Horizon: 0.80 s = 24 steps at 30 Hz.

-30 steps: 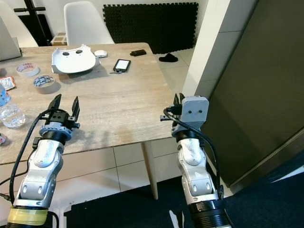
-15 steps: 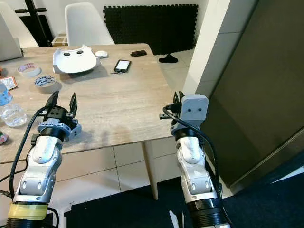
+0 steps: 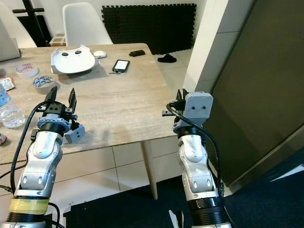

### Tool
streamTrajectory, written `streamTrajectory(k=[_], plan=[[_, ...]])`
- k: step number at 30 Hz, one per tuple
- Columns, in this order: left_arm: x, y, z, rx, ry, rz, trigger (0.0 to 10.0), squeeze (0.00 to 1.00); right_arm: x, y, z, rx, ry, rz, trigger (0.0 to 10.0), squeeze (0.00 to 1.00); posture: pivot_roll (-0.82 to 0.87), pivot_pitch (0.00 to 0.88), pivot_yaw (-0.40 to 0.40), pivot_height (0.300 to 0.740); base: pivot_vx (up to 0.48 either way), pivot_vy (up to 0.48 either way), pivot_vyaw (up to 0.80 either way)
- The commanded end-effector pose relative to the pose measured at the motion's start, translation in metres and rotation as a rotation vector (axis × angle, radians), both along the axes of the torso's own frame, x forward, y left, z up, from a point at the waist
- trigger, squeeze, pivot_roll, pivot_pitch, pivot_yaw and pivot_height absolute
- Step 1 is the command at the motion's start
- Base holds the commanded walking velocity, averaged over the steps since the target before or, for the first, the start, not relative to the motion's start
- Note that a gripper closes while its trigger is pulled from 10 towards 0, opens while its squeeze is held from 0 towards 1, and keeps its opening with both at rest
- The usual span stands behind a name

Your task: Restocking fridge

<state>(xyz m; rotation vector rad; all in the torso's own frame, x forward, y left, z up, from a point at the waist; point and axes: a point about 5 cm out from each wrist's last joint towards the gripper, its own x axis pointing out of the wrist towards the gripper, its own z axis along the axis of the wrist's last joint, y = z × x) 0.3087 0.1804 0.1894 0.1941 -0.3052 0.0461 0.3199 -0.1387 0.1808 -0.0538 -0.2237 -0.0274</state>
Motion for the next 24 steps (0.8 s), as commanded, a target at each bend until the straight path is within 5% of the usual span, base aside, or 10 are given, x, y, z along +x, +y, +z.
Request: streamTrajectory(k=[1, 11, 24], plan=[[0.002, -0.006, 0.009, -0.012, -0.034, -0.015, 10.0, 0.0, 0.001, -0.005, 0.01, 0.014, -0.026, -0.017, 10.0, 0.0, 0.03, 0.043, -0.041, 0.74, 0.0, 0.0, 0.0], [0.004, -0.009, 0.038, -0.034, -0.124, -0.028, 10.0, 0.0, 0.001, -0.003, 0.025, 0.018, -0.071, -0.008, 10.0, 0.0, 0.03, 0.043, -0.04, 0.74, 0.0, 0.0, 0.0], [0.002, -0.009, 0.038, -0.039, -0.119, -0.03, 10.0, 0.0, 0.001, -0.008, 0.033, 0.021, -0.096, -0.025, 10.0, 0.0, 0.03, 0.039, -0.042, 0.74, 0.0, 0.0, 0.0]])
